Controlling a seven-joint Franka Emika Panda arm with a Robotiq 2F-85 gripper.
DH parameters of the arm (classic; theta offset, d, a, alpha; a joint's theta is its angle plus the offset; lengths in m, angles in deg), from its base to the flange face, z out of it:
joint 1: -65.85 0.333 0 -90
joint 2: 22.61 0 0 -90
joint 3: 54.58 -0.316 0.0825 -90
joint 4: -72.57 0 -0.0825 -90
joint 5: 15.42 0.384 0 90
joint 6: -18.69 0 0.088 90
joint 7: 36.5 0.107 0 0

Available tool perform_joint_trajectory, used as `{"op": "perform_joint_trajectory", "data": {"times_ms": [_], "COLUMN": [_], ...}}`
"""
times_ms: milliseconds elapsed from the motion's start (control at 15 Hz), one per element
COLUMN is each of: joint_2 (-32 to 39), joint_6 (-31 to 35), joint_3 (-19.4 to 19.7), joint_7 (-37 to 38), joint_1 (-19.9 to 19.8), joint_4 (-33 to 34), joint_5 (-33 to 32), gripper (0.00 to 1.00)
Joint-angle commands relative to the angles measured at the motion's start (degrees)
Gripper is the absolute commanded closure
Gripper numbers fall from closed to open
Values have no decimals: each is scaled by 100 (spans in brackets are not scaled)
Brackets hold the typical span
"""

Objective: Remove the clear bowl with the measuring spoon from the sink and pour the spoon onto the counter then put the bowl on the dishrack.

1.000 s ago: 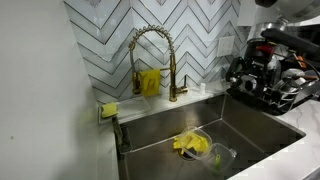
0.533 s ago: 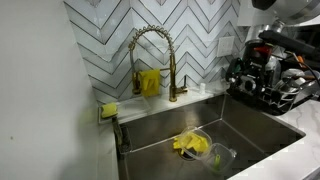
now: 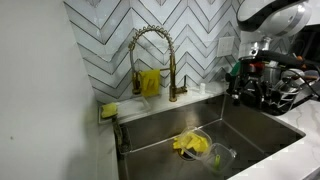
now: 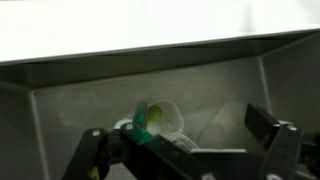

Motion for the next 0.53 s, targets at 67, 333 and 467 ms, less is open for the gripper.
{"op": "perform_joint_trajectory", "data": {"times_ms": [67, 333, 467], "joint_2": [485, 597, 632], "joint_6": [698, 787, 811], "joint_3": [-205, -217, -217], "joint_7": [-592, -565, -601], "joint_1": [257, 254, 249], "joint_4": [-1, 18, 22], "joint_5": [-675, -509, -515], "gripper": [0, 0, 0]}}
